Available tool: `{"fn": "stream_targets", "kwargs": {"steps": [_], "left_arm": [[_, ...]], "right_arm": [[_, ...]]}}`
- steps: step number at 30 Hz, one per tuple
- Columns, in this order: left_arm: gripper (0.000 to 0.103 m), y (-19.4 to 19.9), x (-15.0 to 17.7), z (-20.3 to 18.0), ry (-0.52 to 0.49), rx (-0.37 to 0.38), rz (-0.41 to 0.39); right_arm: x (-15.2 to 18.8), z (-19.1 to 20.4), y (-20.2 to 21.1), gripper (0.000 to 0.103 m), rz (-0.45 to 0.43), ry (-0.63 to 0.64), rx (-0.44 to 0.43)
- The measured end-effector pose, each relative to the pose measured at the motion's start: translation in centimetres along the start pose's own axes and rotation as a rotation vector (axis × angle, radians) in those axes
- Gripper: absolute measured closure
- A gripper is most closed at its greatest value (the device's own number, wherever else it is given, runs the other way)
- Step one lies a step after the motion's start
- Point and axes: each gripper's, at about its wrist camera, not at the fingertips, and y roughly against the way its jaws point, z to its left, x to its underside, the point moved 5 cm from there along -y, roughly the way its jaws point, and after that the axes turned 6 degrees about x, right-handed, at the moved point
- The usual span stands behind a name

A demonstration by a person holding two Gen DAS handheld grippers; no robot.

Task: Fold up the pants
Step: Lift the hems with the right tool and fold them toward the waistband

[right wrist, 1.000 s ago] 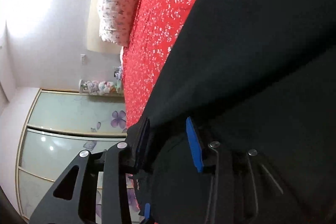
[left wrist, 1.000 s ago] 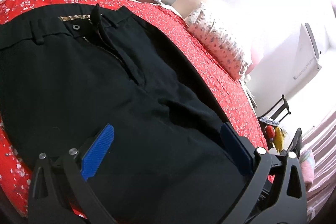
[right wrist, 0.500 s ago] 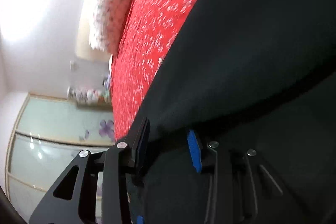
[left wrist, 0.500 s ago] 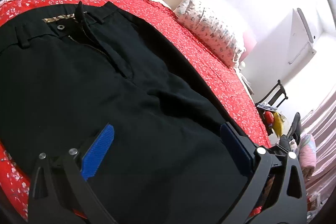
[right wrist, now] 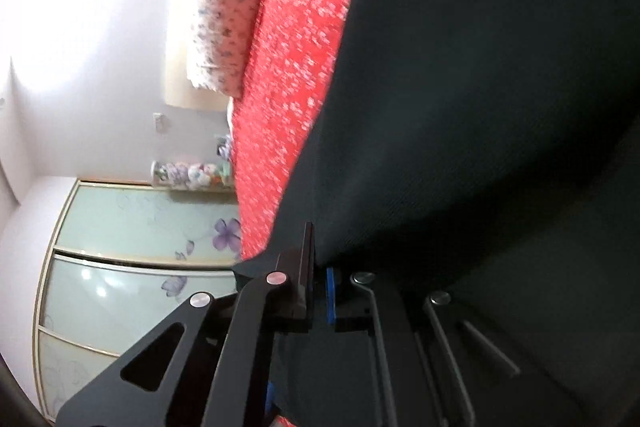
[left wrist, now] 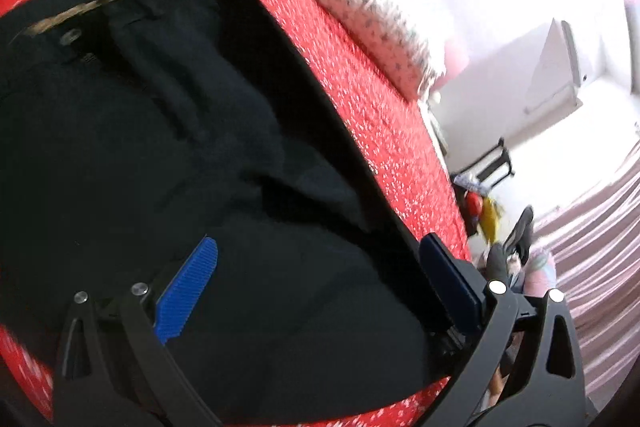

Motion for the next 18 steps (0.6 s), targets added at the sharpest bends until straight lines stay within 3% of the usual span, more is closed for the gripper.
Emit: {"fn": "stream_targets", "kwargs": {"steps": [4,5,10,15,17,18], "left_arm": [[0.002,-3.4,-5.1,-2.3,-0.061,-0.085,0.008],[0.002,-4.8,-6.7,-2.8,-0.074,-0.138,-0.001],[0.005,-10.5,-12.2,-1.3,0.032,-0.351,-0.008],[0.033,-14.6,-15.1,2.6,0.063,-0.623,0.020],[0.055,-14.9,-15.3,4.5,0.097,-0.663,0.024],[0.064,-14.8,-15.1,5.4,0.130,-0.642,0.025]], "right_arm": [[-0.1,-0.1,-0.4,0.099,0.023,0.017,0.016],[-0.2,0.0,-0.5,0.099,0.025,0.027,0.024],[-0.5,0.2,-1.1,0.099,0.049,0.040,0.042],[-0.7,0.2,-1.2,0.099,0.081,0.067,0.048],[-0.9,0.3,-1.3,0.099,0.090,0.079,0.050],[-1.0,0.5,-1.4,0.099,0.092,0.081,0.050]]}}
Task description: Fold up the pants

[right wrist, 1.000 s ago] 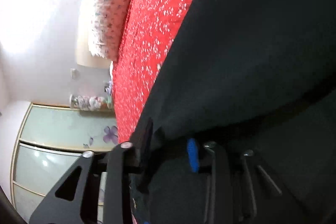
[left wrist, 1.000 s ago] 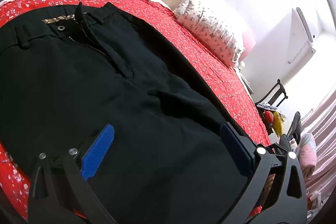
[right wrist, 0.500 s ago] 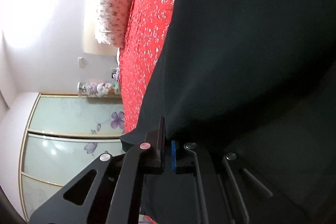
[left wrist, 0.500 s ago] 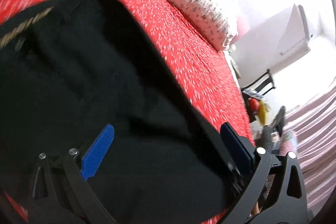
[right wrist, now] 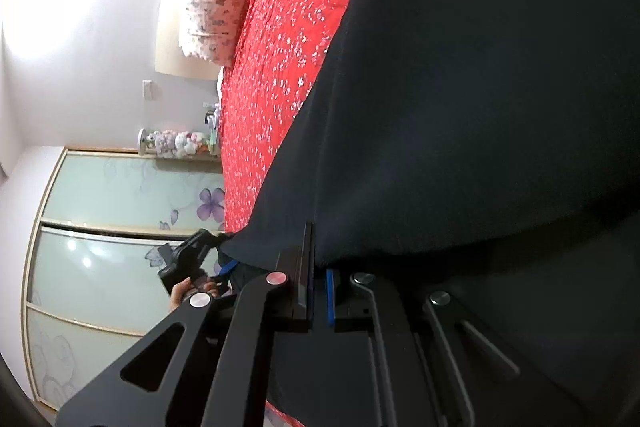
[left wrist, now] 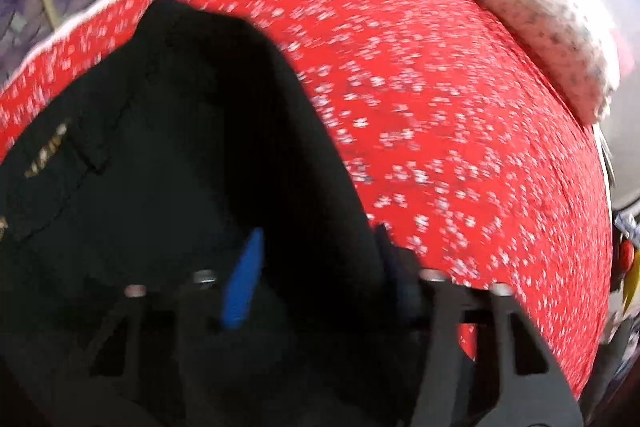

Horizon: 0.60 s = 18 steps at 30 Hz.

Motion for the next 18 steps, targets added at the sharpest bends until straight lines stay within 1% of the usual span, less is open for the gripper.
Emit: {"fn": "stream_targets", "kwargs": {"steps": [1,2,3,4,8,11,13,14,16,18], "left_arm": [[0.084,-0.2,0.2,0.5,0.026,0.047,0.013],[0.094,-0.2,0.5,0.9,0.053,0.107,0.021],[0.094,0.2,0.7,1.4,0.074,0.129,0.016],[0.095,0.7,0.8,1.6,0.069,0.132,0.004],[0.096,4.5,1.8,1.7,-0.009,0.142,-0.084],[0.096,8.6,3.4,2.2,-0.043,0.190,-0.135],[0.096,12.2,5.5,3.2,-0.058,0.234,-0.174],[0.096,13.1,6.3,3.5,-0.061,0.249,-0.186],[0.095,15.9,9.4,5.2,-0.087,0.279,-0.225],[0.095,17.8,13.0,7.5,-0.091,0.306,-0.243]], "right_arm": [[-0.1,0.1,-0.1,0.099,0.003,0.002,-0.002],[-0.2,0.0,0.0,0.099,0.003,0.003,-0.002],[-0.3,0.3,-0.1,0.099,0.000,0.003,-0.001],[-0.4,0.4,-0.1,0.099,-0.003,0.008,-0.003],[-0.8,1.4,1.0,0.099,-0.036,0.039,-0.029],[-1.3,2.5,3.1,0.099,-0.090,0.089,-0.062],[-1.5,3.1,4.6,0.099,-0.120,0.123,-0.078],[-1.6,3.4,5.5,0.099,-0.131,0.140,-0.090],[-1.3,3.5,7.0,0.099,-0.138,0.163,-0.098],[-1.0,3.0,8.0,0.099,-0.135,0.169,-0.079]]}}
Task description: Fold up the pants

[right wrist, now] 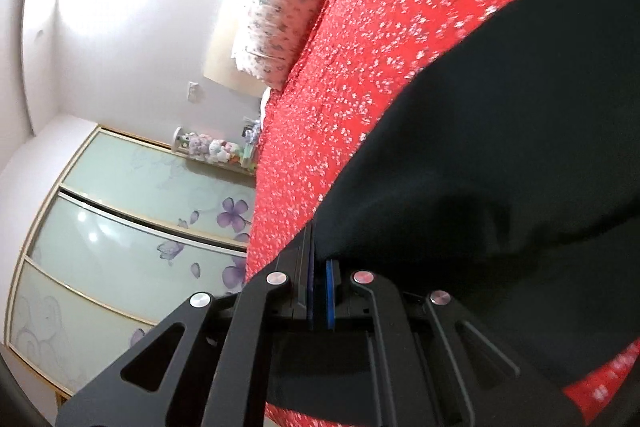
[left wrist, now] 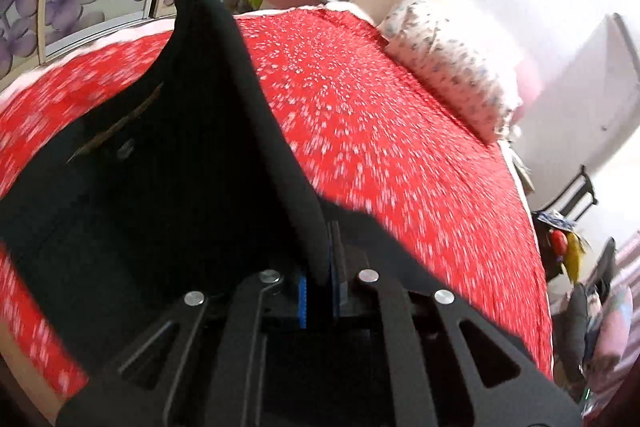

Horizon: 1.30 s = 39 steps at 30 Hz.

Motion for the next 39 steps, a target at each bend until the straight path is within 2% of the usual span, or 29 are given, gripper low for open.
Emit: {"fn": "stream_targets", "kwargs": {"steps": [3,7,9,12,13,15,16,17,19,20,22,23,24,26,30,31,33,34,35,39], "left_arm": [[0.094,2.8,5.1,3.3,0.070,0.016,0.018],[0.091,3.5,9.9,7.3,0.203,0.032,0.059],[0.089,3.9,10.7,8.0,0.206,0.051,0.024],[0.086,5.0,10.7,7.3,0.151,0.026,-0.031],[0.083,5.4,10.4,7.2,0.145,0.026,-0.044],[0.063,6.1,9.2,7.7,0.175,0.041,-0.068],[0.046,6.8,8.5,8.6,0.212,0.034,-0.092],[0.038,7.5,7.8,9.7,0.251,0.020,-0.120],[0.037,8.6,6.5,11.4,0.309,0.005,-0.168],[0.037,8.7,5.8,12.1,0.330,0.003,-0.172],[0.037,8.0,4.8,13.3,0.361,0.015,-0.132],[0.038,7.6,4.6,14.0,0.388,0.027,-0.101],[0.038,7.1,4.4,14.8,0.435,0.048,-0.079],[0.038,6.3,4.0,15.7,0.491,0.082,-0.058],[0.046,5.8,3.3,16.3,0.505,0.089,-0.062],[0.054,5.7,3.0,16.4,0.500,0.083,-0.063],[0.080,5.4,2.6,16.7,0.495,0.061,-0.063],[0.086,5.4,2.4,16.6,0.480,0.064,-0.063],[0.090,5.8,2.4,16.5,0.457,0.060,-0.077],[0.091,7.3,2.8,16.5,0.401,0.033,-0.126]], "right_arm": [[0.8,-0.8,1.0,0.099,0.027,-0.006,0.036],[2.9,-2.3,1.4,0.099,0.053,0.001,0.093],[3.6,-3.0,1.4,0.099,0.049,0.006,0.122],[3.7,-3.8,1.5,0.099,0.045,-0.005,0.134],[3.7,-3.8,1.4,0.099,0.042,-0.002,0.135],[3.8,-3.9,1.4,0.099,0.040,0.008,0.146],[3.9,-4.0,1.5,0.099,0.039,0.012,0.154],[3.9,-4.1,1.4,0.099,0.041,0.015,0.163],[4.0,-4.3,1.3,0.098,0.047,0.016,0.177],[4.0,-4.5,1.2,0.094,0.054,0.010,0.183],[4.0,-5.0,1.2,0.067,0.071,-0.022,0.199],[4.0,-5.3,1.2,0.059,0.082,-0.046,0.194],[3.9,-5.4,1.3,0.058,0.084,-0.067,0.173],[3.8,-5.3,2.0,0.058,0.064,-0.047,0.201],[3.2,-5.4,4.8,0.058,-0.061,-0.005,0.259],[2.9,-5.7,5.9,0.058,-0.101,-0.008,0.274],[2.0,-6.1,7.2,0.058,-0.156,-0.018,0.288],[1.4,-6.5,8.4,0.058,-0.194,-0.031,0.289],[0.8,-6.8,9.2,0.058,-0.221,-0.037,0.287],[-1.5,-8.6,13.9,0.058,-0.357,-0.086,0.276]]}}
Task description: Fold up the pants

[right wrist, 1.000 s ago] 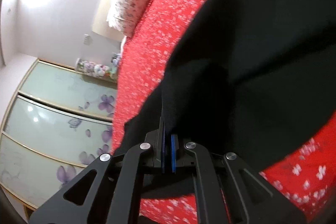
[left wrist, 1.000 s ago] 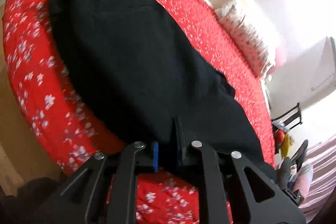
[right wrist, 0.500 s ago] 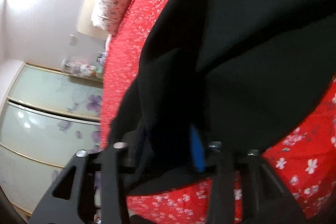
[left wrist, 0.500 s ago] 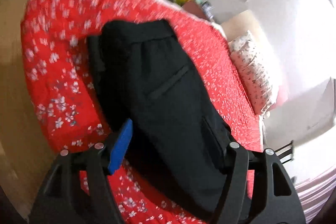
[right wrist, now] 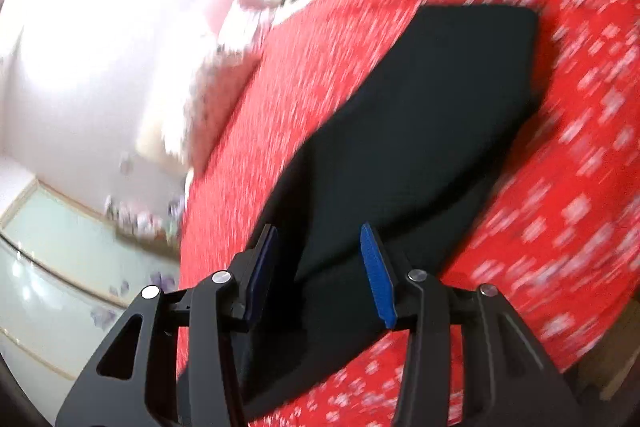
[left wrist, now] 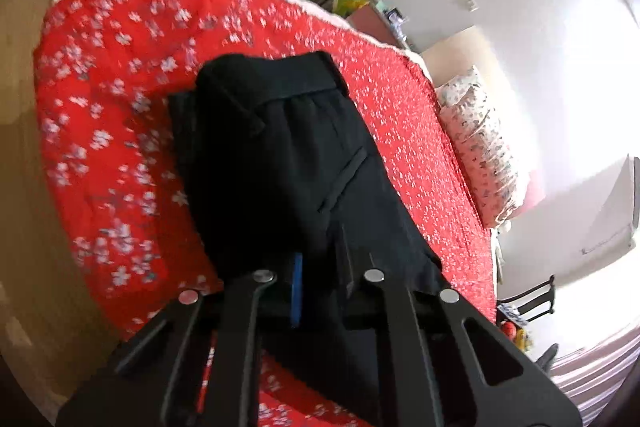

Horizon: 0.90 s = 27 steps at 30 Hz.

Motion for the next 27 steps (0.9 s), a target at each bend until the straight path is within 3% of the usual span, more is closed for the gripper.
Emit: {"fn": "stream_targets", "kwargs": {"steps": [2,4,6,7,9,10,11,12,16,19,22,27], "left_arm": [[0.088,-0.1,0.4,1.3,0.038,-0.001,-0.003],[0.078,-0.6,0.9,2.0,0.055,-0.021,-0.013],[0.074,-0.6,1.4,1.8,0.021,-0.010,-0.055],[0.065,-0.4,1.6,1.4,-0.004,-0.021,-0.067],[0.021,0.2,1.7,0.3,-0.066,-0.053,-0.115],[0.003,0.7,1.6,0.0,-0.089,-0.127,-0.154],[0.004,1.2,1.6,-0.2,-0.110,-0.167,-0.193],[0.004,1.5,1.6,-0.6,-0.124,-0.149,-0.209],[0.004,1.2,1.8,-1.2,-0.142,-0.145,-0.191],[0.003,1.2,1.8,-1.2,-0.145,-0.148,-0.200],[0.002,1.5,1.9,-0.8,-0.140,-0.149,-0.196],[0.002,1.4,1.9,-0.4,-0.125,-0.157,-0.183]], "right_arm": [[-1.6,-2.3,1.3,0.058,-0.038,-0.060,-0.004],[-2.8,-4.4,2.0,0.058,-0.062,-0.114,0.000],[-3.6,-6.8,2.1,0.058,-0.052,-0.193,-0.037],[-3.8,-7.6,1.9,0.058,-0.037,-0.226,-0.065],[-3.8,-8.2,1.0,0.058,0.017,-0.261,-0.135],[-3.7,-8.1,0.6,0.058,0.045,-0.265,-0.167],[-3.5,-8.1,0.2,0.058,0.072,-0.270,-0.206],[-3.2,-7.7,-0.4,0.058,0.102,-0.264,-0.231],[-1.4,-5.1,-3.2,0.058,0.246,-0.206,-0.297],[0.1,-3.3,-5.0,0.058,0.332,-0.126,-0.253],[0.8,-3.8,-6.4,0.059,0.340,-0.137,-0.153],[0.2,-4.9,-6.0,0.060,0.272,-0.220,-0.139]]}}
